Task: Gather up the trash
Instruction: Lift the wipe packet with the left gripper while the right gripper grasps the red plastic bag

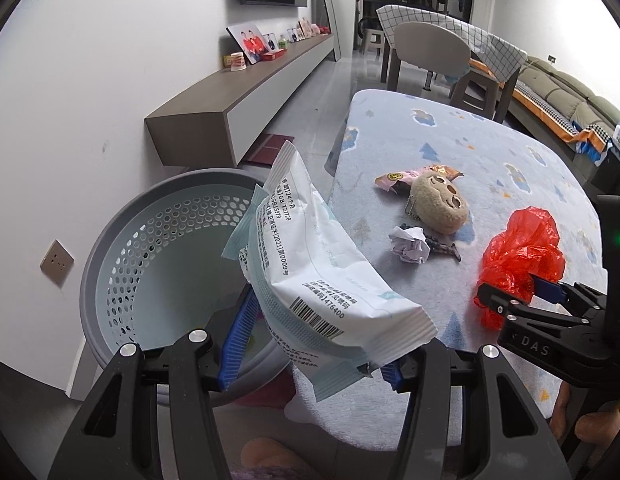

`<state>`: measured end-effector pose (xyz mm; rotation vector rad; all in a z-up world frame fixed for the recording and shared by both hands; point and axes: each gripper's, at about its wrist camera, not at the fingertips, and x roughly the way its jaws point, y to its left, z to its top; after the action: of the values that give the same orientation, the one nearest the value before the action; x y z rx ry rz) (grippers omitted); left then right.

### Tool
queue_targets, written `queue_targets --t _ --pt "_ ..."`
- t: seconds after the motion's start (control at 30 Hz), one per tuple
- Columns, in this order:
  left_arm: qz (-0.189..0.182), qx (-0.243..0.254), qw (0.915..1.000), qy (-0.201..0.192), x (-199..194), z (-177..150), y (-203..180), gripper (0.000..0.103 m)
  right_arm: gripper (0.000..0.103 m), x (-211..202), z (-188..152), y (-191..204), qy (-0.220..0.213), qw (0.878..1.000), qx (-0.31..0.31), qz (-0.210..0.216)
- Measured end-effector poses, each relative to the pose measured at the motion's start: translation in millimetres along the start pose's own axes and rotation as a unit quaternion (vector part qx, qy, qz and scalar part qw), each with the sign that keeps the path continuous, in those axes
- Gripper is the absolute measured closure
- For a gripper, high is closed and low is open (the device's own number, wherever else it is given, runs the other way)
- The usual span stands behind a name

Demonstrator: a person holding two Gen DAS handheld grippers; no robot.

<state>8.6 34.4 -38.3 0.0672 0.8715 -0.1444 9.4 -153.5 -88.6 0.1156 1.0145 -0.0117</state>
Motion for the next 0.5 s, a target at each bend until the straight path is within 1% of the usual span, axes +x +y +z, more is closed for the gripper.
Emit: queue_targets --t 0.03,0.07,0.13,0.33,0.5 --pt "-0.001 0.000 1.0000 0.001 0.7 -0.3 0.3 0.050 0.044 1.8 -0.2 0.1 0.001 1.000 0.000 0.000" --pt "-0.001 0.000 1.0000 0.002 1.1 -0.4 0.7 0.050 0.047 3.3 -0.4 -0.1 0.004 1.000 0.000 0.001" --pt "-0.002 -0.001 1.0000 0.003 2.0 -1.2 1.6 0.050 0.052 5.6 -0.3 -0.7 0.006 1.000 0.002 0.007" --pt "-0.004 -0.004 1.0000 0.003 2.2 -2.5 4.7 0.050 0.059 3.3 -0.1 -0.9 -0.003 1.000 0.004 0.015" --pt "-0.004 -0.007 1.0000 0.001 0.3 -3.2 8.1 0.050 0.061 -1.5 -3.1 -1.9 -0.007 1.000 0.009 0.025"
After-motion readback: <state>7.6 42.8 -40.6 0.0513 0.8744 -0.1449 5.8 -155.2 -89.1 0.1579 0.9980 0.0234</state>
